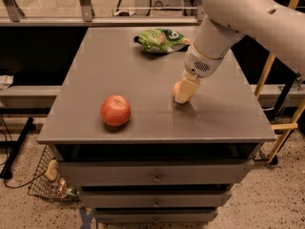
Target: Move orange near green rice chip bag
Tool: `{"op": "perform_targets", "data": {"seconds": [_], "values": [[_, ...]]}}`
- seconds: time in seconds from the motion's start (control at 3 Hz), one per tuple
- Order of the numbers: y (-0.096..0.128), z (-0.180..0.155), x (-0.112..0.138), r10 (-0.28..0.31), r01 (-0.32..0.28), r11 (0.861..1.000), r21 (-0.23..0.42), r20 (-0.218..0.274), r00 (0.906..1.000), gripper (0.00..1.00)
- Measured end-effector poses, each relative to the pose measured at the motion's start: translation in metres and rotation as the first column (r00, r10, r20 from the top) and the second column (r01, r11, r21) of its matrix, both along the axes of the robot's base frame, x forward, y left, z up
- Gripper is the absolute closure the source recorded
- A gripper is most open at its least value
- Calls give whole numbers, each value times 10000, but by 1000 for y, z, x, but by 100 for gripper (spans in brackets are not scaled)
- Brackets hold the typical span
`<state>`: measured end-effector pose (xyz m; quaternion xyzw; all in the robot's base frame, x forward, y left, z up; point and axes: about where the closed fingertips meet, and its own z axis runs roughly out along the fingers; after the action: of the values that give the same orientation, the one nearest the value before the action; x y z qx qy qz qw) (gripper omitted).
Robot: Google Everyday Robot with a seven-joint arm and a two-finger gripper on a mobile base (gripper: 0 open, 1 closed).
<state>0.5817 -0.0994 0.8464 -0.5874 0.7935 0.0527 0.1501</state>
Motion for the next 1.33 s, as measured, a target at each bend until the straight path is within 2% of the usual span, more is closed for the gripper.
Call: {"op": "perform_targets", "data": {"seconds": [0.33, 0.67, 1.0, 1.33], "values": [[0, 7, 0, 74, -84, 9989, 463, 227, 9997, 72], [-10, 45, 7, -156, -38, 9890, 1478, 1302, 9914, 95], [-30, 85, 21, -558, -86, 9654, 2604, 2389, 9694, 100], [-28, 89, 21, -547, -141, 9626, 2707, 2451, 9680, 100]]}}
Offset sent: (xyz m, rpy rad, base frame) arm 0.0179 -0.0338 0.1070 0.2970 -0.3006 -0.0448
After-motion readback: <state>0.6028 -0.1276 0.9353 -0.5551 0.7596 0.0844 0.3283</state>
